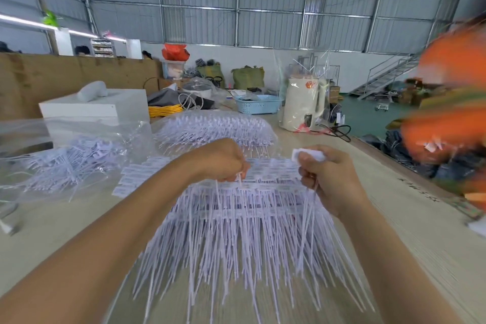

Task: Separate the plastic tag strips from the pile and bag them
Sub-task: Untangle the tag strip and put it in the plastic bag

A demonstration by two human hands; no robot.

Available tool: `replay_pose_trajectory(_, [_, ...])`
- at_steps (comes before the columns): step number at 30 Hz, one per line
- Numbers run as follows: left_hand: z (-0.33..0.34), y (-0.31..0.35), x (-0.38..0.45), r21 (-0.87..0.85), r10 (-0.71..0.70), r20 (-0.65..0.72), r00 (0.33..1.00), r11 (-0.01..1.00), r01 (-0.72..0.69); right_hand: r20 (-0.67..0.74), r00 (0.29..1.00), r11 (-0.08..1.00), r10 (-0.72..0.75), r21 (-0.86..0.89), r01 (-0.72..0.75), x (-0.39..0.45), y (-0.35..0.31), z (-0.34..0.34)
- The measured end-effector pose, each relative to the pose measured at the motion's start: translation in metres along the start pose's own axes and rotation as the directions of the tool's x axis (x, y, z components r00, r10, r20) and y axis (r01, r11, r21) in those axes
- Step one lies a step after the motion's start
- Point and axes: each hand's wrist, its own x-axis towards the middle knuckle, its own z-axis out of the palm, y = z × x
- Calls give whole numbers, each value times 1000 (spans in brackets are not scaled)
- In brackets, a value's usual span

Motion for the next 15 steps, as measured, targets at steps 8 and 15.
replay_pose_trajectory(8, [35, -9, 18, -27, 80, 68, 994, 997, -79, 198, 978, 980, 61, 174, -96, -2, 3, 9])
replay_pose_trajectory(15, [41, -21, 13, 155, 141, -30, 990, 979, -135, 255, 959, 953, 124, 240, -187, 11, -7, 12])
